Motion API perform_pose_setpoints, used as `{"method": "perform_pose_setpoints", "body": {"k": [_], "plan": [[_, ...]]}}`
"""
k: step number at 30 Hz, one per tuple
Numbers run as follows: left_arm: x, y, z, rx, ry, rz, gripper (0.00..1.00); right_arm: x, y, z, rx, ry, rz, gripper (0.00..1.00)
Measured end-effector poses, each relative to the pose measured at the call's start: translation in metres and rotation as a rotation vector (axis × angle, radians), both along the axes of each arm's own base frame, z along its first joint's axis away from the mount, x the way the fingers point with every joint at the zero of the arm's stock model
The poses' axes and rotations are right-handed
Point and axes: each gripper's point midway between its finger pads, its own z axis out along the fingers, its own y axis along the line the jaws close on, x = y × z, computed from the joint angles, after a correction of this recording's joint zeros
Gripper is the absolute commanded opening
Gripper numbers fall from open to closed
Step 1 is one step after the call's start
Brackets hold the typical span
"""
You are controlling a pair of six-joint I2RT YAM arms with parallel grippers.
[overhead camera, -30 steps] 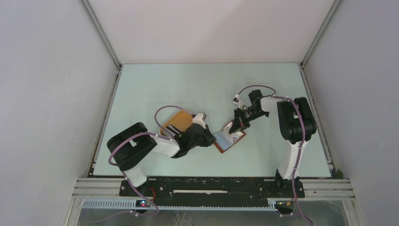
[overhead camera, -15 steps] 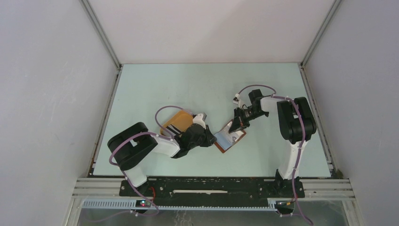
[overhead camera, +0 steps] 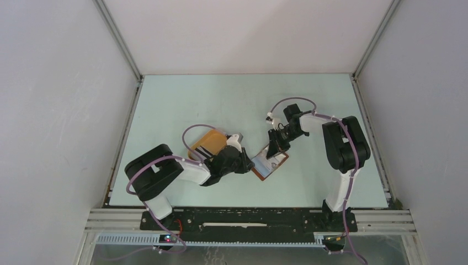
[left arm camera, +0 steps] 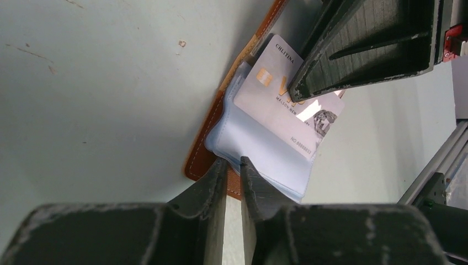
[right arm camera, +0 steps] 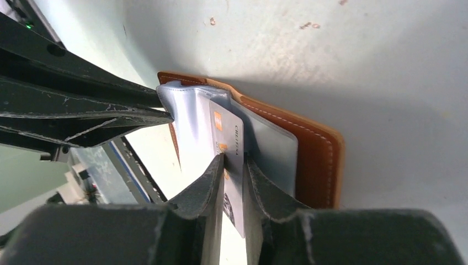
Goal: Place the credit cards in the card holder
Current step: Insert the credit card into the card holder.
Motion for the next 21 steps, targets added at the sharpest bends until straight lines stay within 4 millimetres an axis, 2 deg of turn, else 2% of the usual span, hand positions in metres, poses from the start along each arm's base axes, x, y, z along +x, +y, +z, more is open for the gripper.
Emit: {"method": "perform_pose_setpoints", "body": {"k": [12, 17, 21], "plan": [[-0.013, 0.009, 0.001, 0.020, 0.009, -0.026, 0.23, -0.006, 0.011, 0.000, -0.149, -0.174, 0.146, 0.35], [-0.015, 0.009, 0.001, 0.031, 0.005, -0.039, 0.23, -0.007, 0.011, -0.001, -0.171, -0.206, 0.177, 0.36], [-0.016, 0.009, 0.002, 0.030, 0.006, -0.042, 0.24, -0.009, 0.013, -0.001, -0.173, -0.223, 0.208, 0.41]]}}
